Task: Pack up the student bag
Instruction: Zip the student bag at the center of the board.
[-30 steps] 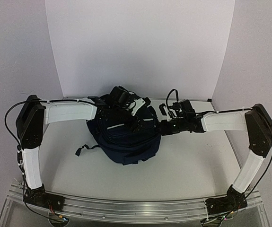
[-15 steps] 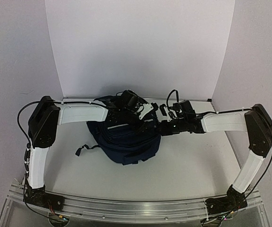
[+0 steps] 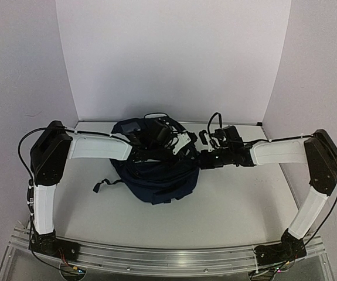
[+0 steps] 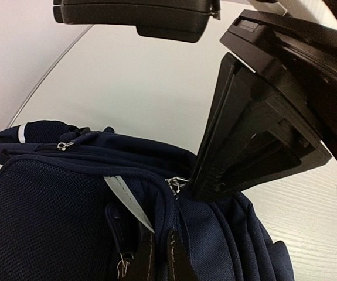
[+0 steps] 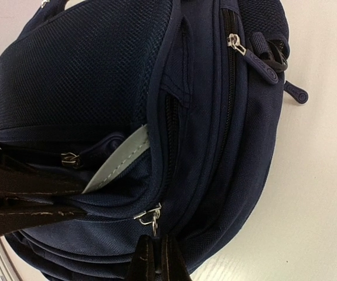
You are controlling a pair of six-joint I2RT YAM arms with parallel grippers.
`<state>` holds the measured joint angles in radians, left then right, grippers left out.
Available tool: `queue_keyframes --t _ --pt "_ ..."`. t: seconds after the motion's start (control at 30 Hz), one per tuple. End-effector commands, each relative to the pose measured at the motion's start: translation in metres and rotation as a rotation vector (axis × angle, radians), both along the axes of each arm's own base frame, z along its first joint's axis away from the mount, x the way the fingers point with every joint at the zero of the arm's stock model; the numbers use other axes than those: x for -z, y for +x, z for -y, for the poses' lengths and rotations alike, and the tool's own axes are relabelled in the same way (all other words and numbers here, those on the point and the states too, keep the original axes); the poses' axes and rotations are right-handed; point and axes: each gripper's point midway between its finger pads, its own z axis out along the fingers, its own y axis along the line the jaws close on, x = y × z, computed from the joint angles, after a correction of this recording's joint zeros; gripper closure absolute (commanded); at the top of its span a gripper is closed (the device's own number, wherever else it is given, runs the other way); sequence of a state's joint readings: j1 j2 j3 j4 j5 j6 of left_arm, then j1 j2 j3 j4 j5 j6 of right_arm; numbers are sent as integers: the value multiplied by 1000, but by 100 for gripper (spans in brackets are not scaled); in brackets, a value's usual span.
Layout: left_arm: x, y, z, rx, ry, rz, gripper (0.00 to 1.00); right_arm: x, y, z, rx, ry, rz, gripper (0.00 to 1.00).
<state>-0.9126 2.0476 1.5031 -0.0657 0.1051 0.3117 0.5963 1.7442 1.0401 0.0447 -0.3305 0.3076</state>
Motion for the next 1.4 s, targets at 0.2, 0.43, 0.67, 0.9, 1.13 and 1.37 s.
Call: queue_keyframes --t 0.2,0.43,0.67,0.9,1.13,1.37 --pt "-16 -44 -26 17 -41 -95 100 -37 43 22 55 -49 131 100" --pt "-14 -63 -36 49 -32 -131 100 -40 51 4 -77 -79 156 100" --pt "-14 -74 -37 72 -39 -144 100 -42 74 -5 -86 -111 201 100" --pt "-17 -81 -41 75 -61 -162 100 -41 93 -9 -55 -121 215 100" --pt "-8 -84 -46 41 -49 -205 100 -48 108 -13 -48 -94 226 100" --pt "-30 -62 -44 -107 -145 -284 47 -56 72 -26 -201 -4 205 43"
